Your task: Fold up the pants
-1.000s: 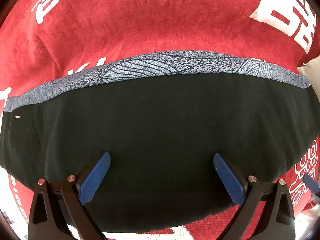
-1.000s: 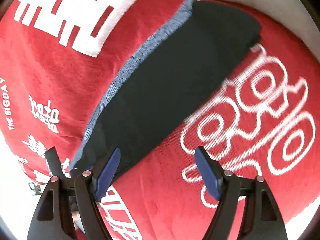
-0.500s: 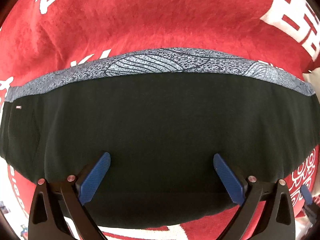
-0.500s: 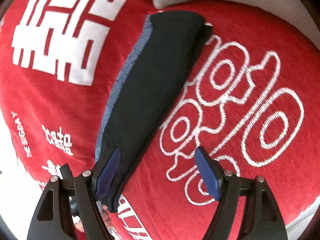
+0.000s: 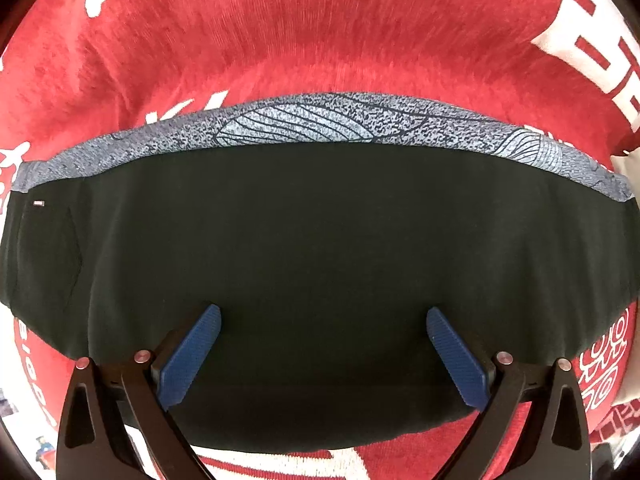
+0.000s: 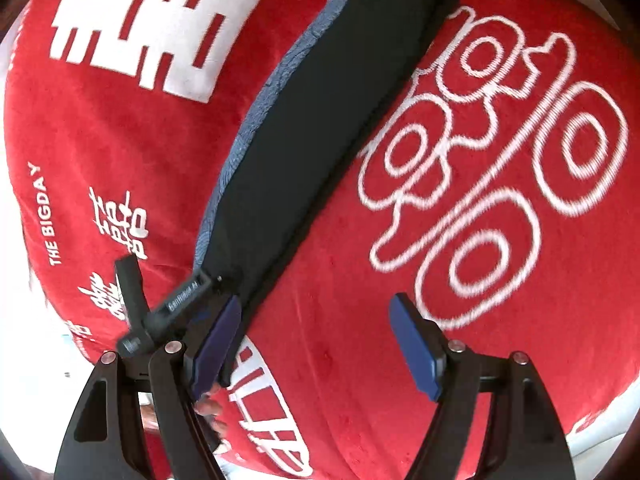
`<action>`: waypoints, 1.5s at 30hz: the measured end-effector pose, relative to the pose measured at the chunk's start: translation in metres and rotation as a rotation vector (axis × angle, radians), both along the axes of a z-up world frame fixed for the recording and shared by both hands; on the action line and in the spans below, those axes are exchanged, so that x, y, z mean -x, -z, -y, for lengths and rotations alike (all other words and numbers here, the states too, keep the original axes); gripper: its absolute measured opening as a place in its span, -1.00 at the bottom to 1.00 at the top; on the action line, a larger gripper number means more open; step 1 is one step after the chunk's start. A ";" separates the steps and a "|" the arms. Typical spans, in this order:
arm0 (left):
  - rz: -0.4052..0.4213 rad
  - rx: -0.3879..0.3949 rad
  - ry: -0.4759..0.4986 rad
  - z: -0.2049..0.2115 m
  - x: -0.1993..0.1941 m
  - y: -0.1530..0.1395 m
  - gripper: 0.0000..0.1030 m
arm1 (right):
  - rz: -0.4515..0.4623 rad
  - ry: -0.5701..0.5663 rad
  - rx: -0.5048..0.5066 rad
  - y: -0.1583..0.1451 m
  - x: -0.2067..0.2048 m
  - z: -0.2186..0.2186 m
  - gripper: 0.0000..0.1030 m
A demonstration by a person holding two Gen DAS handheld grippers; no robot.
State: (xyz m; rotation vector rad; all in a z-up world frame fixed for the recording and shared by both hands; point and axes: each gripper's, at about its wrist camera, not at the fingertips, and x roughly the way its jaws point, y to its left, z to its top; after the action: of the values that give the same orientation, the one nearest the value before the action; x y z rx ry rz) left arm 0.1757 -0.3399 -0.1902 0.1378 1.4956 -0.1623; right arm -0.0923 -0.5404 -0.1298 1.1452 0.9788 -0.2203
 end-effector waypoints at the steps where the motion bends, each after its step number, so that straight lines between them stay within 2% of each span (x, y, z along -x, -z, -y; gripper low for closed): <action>1: -0.013 -0.005 -0.004 0.001 -0.003 0.000 1.00 | 0.020 0.026 0.042 -0.005 0.004 -0.008 0.55; 3: -0.034 -0.014 -0.014 0.002 -0.006 0.001 1.00 | 0.020 0.060 0.110 -0.011 0.006 -0.021 0.55; 7: -0.074 -0.027 -0.050 0.002 -0.014 0.002 1.00 | 0.034 0.144 0.175 -0.017 0.006 -0.041 0.55; 11: -0.179 -0.051 -0.110 0.000 -0.023 0.008 1.00 | 0.039 0.193 0.177 -0.016 0.001 -0.056 0.55; 16: -0.231 -0.052 -0.088 0.001 -0.040 0.013 1.00 | 0.012 0.238 0.141 -0.009 0.004 -0.072 0.55; 21: -0.170 -0.029 -0.064 -0.003 -0.035 0.009 1.00 | 0.029 0.168 0.114 -0.009 0.007 -0.053 0.55; 29: 0.013 -0.012 -0.061 -0.011 -0.004 -0.001 1.00 | 0.052 0.177 0.055 0.008 -0.003 0.043 0.55; 34: 0.004 -0.019 -0.045 -0.012 -0.005 -0.008 1.00 | 0.093 0.213 0.003 0.023 -0.015 0.089 0.55; 38: 0.129 -0.015 0.078 0.018 0.010 -0.037 1.00 | 0.139 0.209 -0.004 0.030 -0.026 0.116 0.55; 41: 0.108 0.019 0.136 0.048 0.010 -0.035 1.00 | 0.169 0.222 -0.003 0.034 -0.036 0.129 0.55; 45: 0.099 0.031 0.160 0.079 0.008 -0.021 1.00 | 0.178 0.231 0.009 0.035 -0.052 0.140 0.55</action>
State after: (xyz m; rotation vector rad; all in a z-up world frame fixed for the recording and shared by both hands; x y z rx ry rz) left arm 0.1678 -0.4187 -0.1689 0.2375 1.3828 -0.3033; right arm -0.0400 -0.6806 -0.1651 1.2473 0.6878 -0.3019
